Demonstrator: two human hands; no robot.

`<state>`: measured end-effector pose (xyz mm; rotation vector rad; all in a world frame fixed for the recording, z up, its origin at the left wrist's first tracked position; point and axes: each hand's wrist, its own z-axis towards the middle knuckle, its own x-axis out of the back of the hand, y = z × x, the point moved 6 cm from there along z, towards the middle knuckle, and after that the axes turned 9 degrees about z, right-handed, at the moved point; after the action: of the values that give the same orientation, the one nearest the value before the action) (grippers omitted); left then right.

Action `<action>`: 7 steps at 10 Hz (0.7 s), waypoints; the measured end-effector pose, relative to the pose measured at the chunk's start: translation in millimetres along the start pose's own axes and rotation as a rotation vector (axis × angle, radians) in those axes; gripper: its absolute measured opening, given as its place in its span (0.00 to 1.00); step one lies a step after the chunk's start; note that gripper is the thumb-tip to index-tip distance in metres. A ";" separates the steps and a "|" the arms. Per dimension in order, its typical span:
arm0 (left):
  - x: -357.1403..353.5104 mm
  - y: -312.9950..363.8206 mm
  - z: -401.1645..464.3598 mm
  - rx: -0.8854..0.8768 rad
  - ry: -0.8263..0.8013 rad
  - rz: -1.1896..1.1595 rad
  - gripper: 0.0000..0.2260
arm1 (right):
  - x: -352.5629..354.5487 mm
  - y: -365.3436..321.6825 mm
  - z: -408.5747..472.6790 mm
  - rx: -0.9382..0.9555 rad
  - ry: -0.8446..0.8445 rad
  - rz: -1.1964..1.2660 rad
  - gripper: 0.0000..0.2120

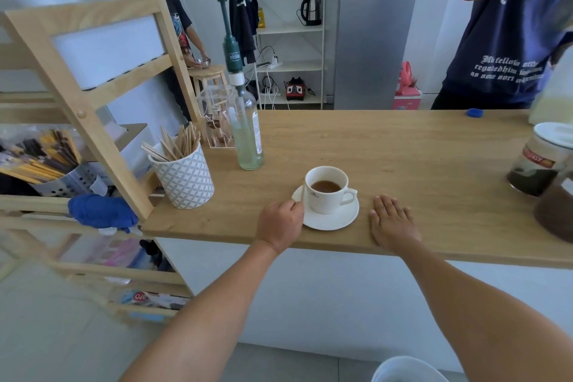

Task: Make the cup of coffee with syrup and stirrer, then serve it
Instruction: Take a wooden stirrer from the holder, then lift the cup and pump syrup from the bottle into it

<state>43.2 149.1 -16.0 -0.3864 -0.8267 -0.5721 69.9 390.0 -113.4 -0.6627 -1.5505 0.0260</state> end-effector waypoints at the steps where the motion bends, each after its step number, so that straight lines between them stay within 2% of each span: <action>1: -6.9 8.3 -8.9 -0.009 -0.003 -0.066 0.11 | 0.5 -0.4 -0.3 0.001 0.005 0.003 0.27; 3: -21.8 11.0 -21.9 0.069 -0.052 -0.196 0.10 | 0.6 -0.8 -1.9 -0.004 -0.003 0.003 0.27; 5: -28.5 3.0 -22.0 0.092 -0.075 -0.206 0.11 | 1.6 -1.1 0.0 -0.009 -0.021 0.066 0.27; 6: -30.6 -15.8 -9.7 0.239 -0.093 -0.236 0.14 | 16.4 -8.5 3.7 -0.048 -0.003 0.252 0.27; 7: -40.8 -45.1 9.7 0.543 -0.212 -0.332 0.20 | 42.6 -26.2 11.7 -0.142 0.001 0.639 0.23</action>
<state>-12.1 132.1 -37.1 0.1969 -1.2206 -0.5915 51.4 390.5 -65.4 -1.2484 -1.2913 0.3966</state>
